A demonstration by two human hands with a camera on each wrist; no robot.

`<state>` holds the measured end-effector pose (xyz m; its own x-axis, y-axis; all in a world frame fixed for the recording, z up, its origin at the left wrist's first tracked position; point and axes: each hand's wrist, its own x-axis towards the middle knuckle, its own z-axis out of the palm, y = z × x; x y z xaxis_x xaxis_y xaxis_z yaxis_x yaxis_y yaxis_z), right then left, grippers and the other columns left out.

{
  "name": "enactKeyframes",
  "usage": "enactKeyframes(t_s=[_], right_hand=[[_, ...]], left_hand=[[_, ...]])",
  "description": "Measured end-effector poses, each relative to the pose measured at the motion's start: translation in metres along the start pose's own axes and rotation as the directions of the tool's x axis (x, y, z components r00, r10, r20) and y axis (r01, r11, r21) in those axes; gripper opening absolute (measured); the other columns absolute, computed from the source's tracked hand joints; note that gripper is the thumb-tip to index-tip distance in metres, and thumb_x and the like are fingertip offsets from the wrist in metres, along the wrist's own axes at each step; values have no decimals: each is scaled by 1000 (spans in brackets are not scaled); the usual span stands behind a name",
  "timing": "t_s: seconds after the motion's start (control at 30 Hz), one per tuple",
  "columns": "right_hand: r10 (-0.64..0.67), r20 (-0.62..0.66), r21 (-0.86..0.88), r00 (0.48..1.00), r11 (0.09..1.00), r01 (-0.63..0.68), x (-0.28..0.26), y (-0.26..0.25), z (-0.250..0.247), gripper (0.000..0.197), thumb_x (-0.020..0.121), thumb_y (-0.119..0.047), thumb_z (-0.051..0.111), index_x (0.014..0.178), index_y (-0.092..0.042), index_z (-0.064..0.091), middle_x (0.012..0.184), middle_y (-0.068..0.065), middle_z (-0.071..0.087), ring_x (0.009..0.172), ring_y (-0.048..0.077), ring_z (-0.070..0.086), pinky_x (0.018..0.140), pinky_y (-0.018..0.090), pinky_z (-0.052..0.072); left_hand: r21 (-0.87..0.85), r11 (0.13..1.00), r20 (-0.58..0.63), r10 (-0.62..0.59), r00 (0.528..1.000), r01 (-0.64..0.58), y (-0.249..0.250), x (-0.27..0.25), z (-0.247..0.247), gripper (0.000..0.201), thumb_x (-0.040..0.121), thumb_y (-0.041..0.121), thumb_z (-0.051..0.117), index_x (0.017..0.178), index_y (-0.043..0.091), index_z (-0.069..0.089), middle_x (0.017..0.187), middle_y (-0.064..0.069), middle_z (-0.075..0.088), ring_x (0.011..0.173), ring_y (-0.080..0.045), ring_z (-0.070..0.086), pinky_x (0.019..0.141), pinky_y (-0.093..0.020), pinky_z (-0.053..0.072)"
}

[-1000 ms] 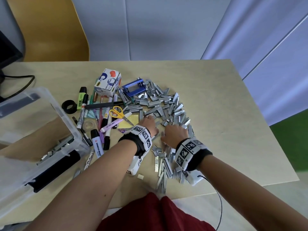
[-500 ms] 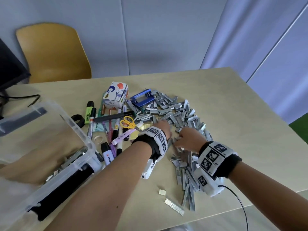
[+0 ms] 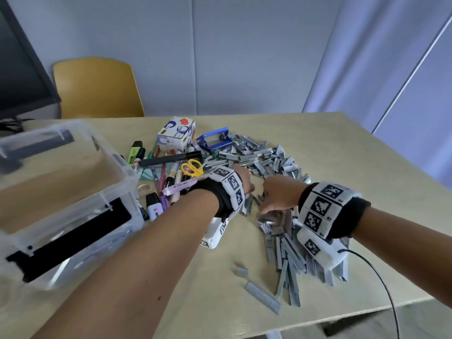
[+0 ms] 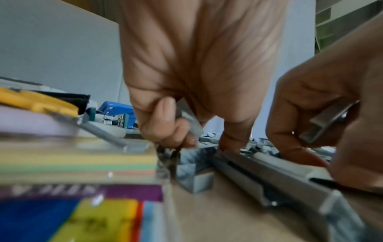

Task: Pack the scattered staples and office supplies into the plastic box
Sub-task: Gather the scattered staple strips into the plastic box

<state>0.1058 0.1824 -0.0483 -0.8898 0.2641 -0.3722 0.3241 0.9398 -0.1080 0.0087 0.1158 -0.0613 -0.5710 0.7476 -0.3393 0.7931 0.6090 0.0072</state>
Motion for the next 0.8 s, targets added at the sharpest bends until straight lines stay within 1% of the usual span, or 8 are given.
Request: enactKeyframes(t_s=[0.1, 0.23, 0.33, 0.5, 0.57, 0.6, 0.67, 0.8], right_hand=[[-24, 38, 46, 999, 999, 23, 1, 3, -5, 37, 82, -28, 64, 55, -14, 43, 55, -3, 44, 49, 8, 40, 53, 19, 38], [-37, 56, 177, 998, 984, 27, 0, 12, -9, 39, 81, -20, 61, 50, -13, 38, 47, -4, 34, 34, 5, 27, 36, 11, 22], [-25, 66, 204, 998, 979, 11, -3, 16, -9, 37, 81, -19, 59, 50, -13, 38, 45, -5, 35, 32, 4, 27, 38, 12, 23], [-25, 7, -25, 1000, 999, 25, -4, 11, -7, 36, 87, -26, 51, 57, -10, 41, 57, -2, 41, 51, 10, 38, 48, 19, 32], [-23, 76, 70, 997, 997, 18, -2, 12, -10, 31, 92, -24, 43, 66, -8, 46, 60, 0, 43, 52, 10, 39, 49, 18, 34], [-16, 113, 155, 993, 988, -2, -1, 14, -12, 29, 93, -23, 41, 69, -9, 46, 60, 0, 43, 50, 10, 38, 48, 17, 34], [-4, 162, 324, 987, 945, -50, 0, 19, -17, 25, 95, -23, 39, 72, -11, 43, 56, 0, 40, 45, 11, 34, 44, 18, 33], [-35, 123, 598, 992, 800, -46, 1, 32, -25, 39, 97, -31, 42, 61, -15, 38, 45, -2, 33, 34, 10, 27, 42, 20, 25]], left_hand=[[-33, 999, 1, -29, 1000, 29, -1, -1, -1, 42, 100, 29, 37, 126, -2, 49, 128, -17, 54, 113, -28, 54, 85, -31, 43], [-124, 991, 31, -45, 999, 49, -5, 2, -3, 40, 100, 26, 37, 119, -6, 52, 122, -19, 57, 107, -30, 56, 85, -33, 44], [-131, 991, -5, -41, 999, 40, -4, 0, -2, 44, 101, 29, 33, 120, -7, 51, 122, -20, 57, 111, -31, 55, 87, -34, 44], [-135, 990, -51, -58, 997, 51, -1, -7, -2, 42, 99, 26, 41, 124, -6, 47, 124, -18, 55, 113, -30, 54, 88, -32, 44], [-203, 978, -41, -54, 998, 44, -3, -4, -2, 33, 98, 24, 44, 112, -5, 53, 109, -17, 59, 101, -29, 58, 79, -31, 45], [-243, 969, -42, -59, 997, 47, -5, -2, -2, 27, 98, 22, 44, 94, -3, 56, 92, -14, 58, 84, -25, 58, 69, -29, 44], [-319, 944, -64, -115, 991, 88, -9, 1, -1, 37, 97, 20, 44, 63, 7, 41, 64, -6, 42, 56, -16, 41, 48, -23, 31], [-621, 772, -5, -176, 984, 135, -18, 4, -5, 37, 95, 22, 43, 59, 12, 41, 52, -2, 42, 45, -13, 36, 43, -23, 27]])
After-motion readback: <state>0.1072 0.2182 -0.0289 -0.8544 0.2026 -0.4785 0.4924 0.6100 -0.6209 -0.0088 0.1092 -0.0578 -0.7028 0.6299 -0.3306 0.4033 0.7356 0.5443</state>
